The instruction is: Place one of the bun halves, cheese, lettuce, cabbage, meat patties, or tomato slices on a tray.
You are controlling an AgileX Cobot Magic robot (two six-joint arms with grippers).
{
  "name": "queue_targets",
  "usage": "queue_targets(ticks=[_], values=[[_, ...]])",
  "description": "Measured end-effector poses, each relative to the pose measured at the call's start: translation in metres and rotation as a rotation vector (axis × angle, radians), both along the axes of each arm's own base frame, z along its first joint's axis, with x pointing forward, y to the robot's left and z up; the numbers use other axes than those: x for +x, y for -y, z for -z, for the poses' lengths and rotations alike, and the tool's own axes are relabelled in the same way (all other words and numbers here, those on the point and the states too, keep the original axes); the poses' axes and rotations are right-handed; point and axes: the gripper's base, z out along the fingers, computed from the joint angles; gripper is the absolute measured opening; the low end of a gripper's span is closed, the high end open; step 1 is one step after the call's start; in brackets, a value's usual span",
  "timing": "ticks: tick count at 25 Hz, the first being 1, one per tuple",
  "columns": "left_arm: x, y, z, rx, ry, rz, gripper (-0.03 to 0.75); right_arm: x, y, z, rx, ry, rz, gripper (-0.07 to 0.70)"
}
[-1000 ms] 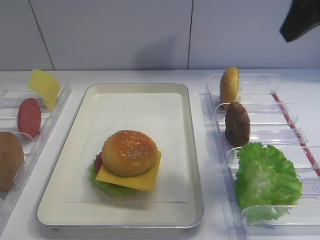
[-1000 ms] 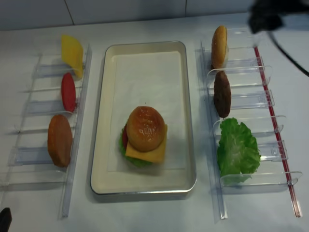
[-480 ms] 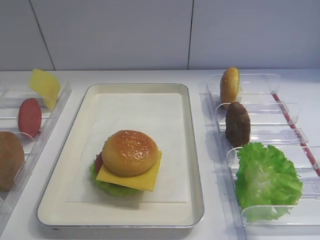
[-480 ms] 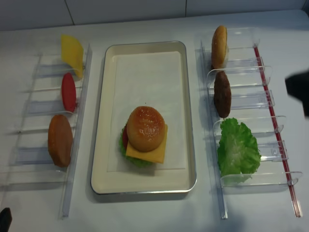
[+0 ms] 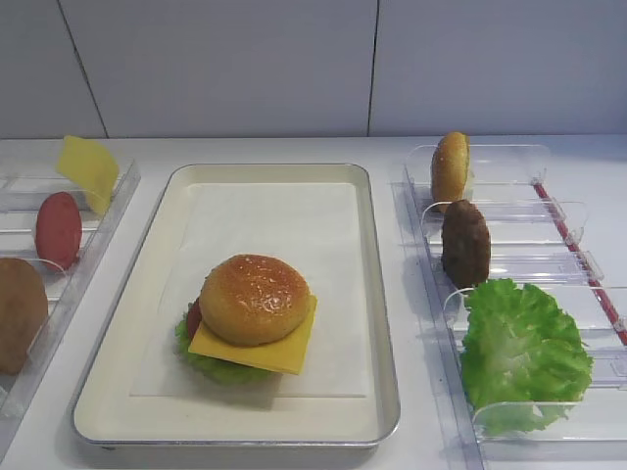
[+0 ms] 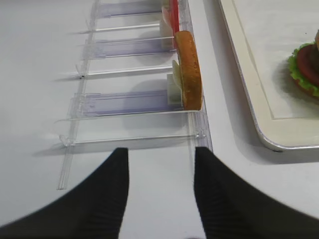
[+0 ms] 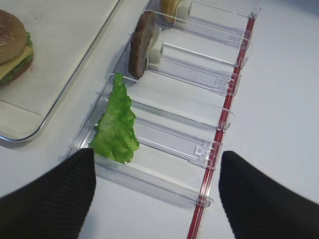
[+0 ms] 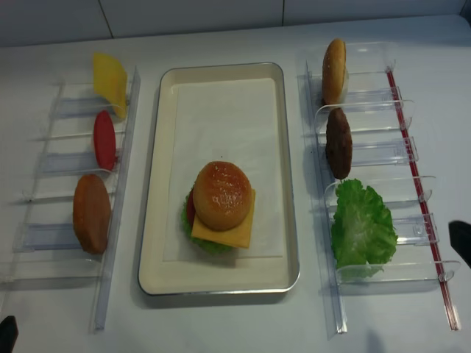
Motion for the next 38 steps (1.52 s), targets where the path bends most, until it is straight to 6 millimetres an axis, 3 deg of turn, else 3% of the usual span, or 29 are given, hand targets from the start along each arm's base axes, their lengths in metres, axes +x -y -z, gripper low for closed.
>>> queue_targets(ticks=[18, 25, 38], values=[[0.0, 0.0, 0.0, 0.0, 0.0, 0.0, 0.326, -0.074, 0.02, 0.013, -0.005, 0.239, 0.102, 0.55], [0.0, 0.0, 0.0, 0.0, 0.0, 0.0, 0.326, -0.071, 0.02, 0.042, 0.001, 0.198, 0.118, 0.55], [0.0, 0.0, 0.0, 0.0, 0.0, 0.0, 0.326, -0.067, 0.02, 0.05, 0.0, 0.185, 0.119, 0.541]])
